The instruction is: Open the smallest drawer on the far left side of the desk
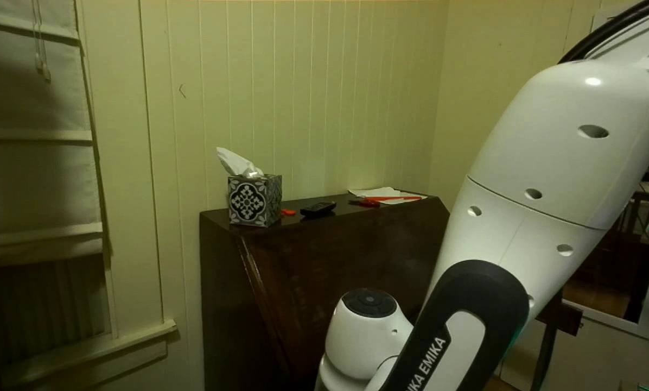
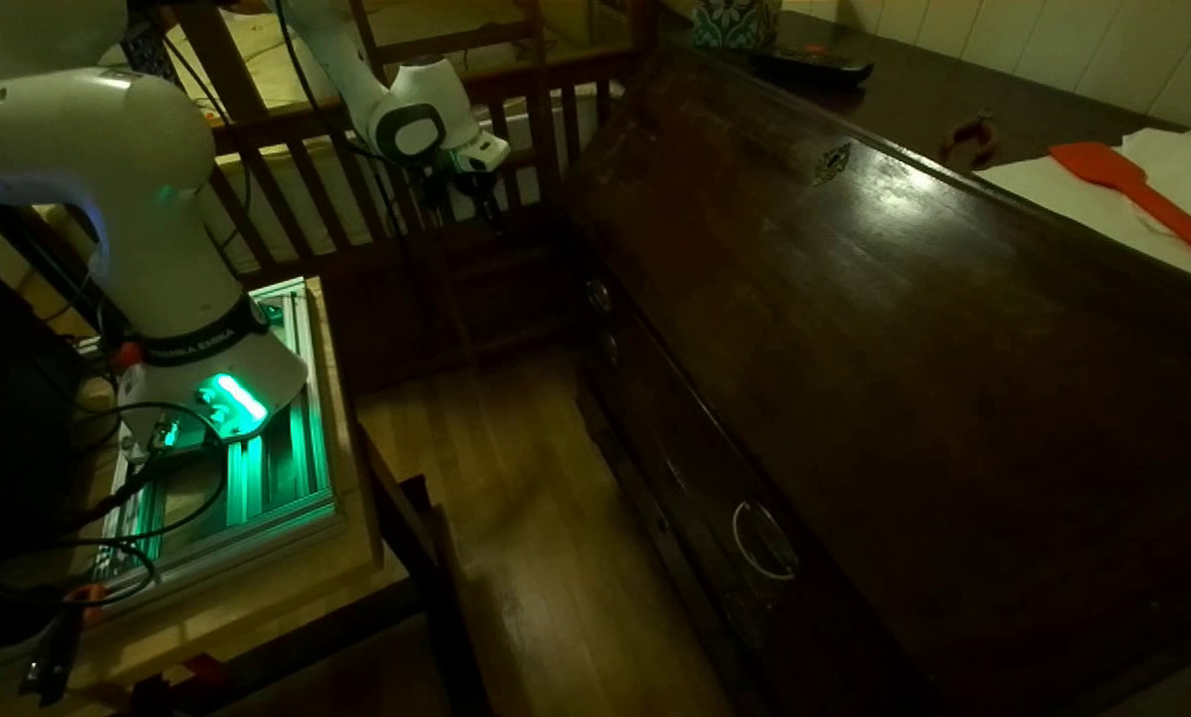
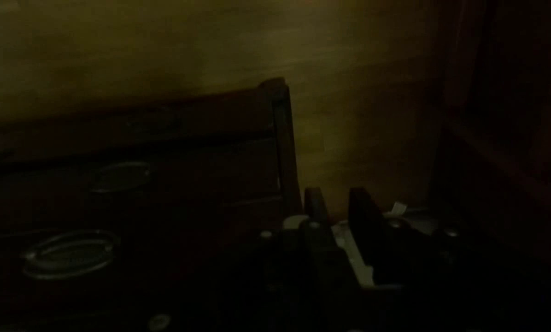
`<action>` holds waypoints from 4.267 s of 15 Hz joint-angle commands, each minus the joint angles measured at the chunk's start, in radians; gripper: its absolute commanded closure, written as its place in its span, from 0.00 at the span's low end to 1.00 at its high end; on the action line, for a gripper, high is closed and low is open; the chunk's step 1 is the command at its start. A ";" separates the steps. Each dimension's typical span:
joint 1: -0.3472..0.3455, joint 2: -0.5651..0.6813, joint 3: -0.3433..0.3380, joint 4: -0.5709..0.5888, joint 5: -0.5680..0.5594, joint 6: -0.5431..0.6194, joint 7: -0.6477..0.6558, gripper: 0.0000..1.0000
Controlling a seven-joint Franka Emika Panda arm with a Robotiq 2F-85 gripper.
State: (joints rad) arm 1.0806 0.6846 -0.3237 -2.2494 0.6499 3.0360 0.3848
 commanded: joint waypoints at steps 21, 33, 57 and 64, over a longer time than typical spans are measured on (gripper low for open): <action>-0.202 -0.289 0.002 -0.078 -0.281 -0.119 0.189 0.00; -0.334 -0.193 0.073 -0.046 -0.485 -0.042 0.260 0.00; -0.382 -0.026 0.119 0.055 -0.398 0.118 0.221 0.20; -0.378 0.011 0.123 0.105 -0.382 0.107 0.225 0.19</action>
State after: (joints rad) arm 0.7110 0.6683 -0.2159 -2.1821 0.2394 3.1377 0.6048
